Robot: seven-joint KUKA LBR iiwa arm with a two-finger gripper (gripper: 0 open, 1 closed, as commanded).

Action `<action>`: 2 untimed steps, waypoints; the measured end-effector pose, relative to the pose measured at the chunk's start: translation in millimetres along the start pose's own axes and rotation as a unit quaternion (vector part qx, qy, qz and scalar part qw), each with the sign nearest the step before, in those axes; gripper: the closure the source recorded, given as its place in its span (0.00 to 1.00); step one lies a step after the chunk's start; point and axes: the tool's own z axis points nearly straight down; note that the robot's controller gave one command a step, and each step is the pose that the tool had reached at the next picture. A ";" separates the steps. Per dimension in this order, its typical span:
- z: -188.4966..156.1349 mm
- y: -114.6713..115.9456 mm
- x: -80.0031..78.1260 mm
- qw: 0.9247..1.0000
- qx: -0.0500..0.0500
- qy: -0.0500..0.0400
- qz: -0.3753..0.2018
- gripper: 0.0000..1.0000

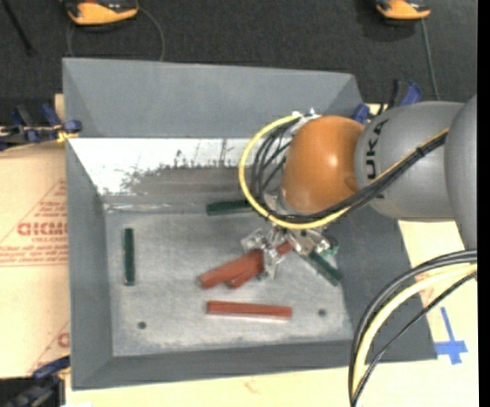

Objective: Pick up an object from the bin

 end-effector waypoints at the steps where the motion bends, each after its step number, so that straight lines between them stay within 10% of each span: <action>1: -150.4 27.2 -22.6 1.000 0.003 -0.004 0.019 1.00; 2: -145.4 27.8 -20.9 1.000 0.000 0.000 0.020 0.00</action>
Offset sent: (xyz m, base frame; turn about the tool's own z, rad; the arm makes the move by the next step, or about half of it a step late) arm 0.0025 0.0348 0.1445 0.0393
